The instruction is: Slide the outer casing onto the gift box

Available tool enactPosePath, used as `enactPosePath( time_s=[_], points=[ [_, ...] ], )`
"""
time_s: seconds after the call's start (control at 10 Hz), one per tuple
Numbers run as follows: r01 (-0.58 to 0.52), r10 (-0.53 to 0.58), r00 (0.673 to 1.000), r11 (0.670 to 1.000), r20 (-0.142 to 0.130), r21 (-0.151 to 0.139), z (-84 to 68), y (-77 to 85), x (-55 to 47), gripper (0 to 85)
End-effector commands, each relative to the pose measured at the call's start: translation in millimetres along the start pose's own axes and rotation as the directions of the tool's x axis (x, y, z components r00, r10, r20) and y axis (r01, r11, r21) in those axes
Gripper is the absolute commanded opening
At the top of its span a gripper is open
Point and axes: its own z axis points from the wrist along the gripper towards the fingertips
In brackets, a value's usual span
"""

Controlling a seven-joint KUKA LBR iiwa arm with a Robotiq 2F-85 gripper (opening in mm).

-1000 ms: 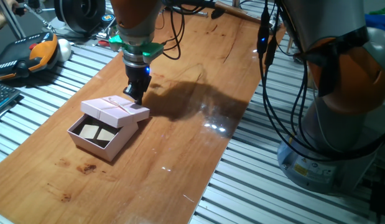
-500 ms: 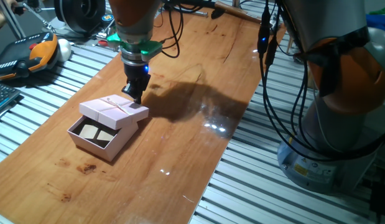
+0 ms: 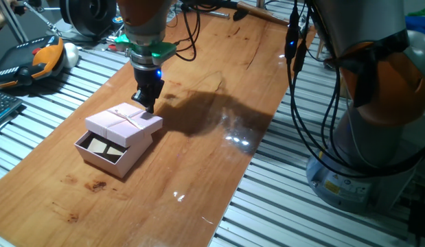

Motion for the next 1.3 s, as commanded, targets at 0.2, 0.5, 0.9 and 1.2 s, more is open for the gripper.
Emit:
enactPosePath(
  time_s=[0.2, 0.5, 0.9, 1.2],
  points=[
    [-0.003, 0.003, 1.000, 1.000, -0.003, 0.006, -3.8, 3.1, 0.2, 0.0],
    [-0.007, 0.007, 1.000, 1.000, -0.006, 0.012, -8.0, 6.8, 0.9, 0.0],
    [-0.017, 0.017, 1.000, 1.000, -0.007, 0.017, -9.7, 16.0, 2.4, 0.0],
    [-0.026, 0.027, 1.000, 0.999, -0.007, 0.018, -10.0, 23.2, 4.6, 0.0]
  ],
)
